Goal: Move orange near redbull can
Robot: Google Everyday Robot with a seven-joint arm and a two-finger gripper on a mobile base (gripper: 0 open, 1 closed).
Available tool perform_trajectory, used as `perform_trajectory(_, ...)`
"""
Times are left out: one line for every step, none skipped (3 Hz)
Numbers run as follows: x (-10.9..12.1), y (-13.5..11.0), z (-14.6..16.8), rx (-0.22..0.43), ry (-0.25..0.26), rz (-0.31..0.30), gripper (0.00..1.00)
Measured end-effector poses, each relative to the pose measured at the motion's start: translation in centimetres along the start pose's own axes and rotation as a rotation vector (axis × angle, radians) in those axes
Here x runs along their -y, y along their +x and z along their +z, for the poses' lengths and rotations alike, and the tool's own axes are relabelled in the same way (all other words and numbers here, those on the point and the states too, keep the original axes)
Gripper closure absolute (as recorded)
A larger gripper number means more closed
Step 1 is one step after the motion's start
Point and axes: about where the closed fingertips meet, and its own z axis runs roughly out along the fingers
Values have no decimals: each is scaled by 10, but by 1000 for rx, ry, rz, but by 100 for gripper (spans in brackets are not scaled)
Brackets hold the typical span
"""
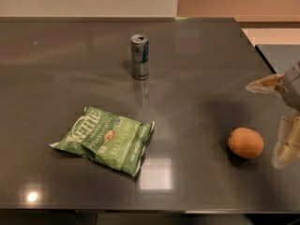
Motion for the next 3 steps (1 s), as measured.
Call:
perform_trajectory(-13, 3, 16, 14, -32, -12, 0)
perform_trajectory(-19, 4, 29, 18, -42, -22, 0)
perform_trajectory(-21, 5, 40, 21, -43, -29, 0)
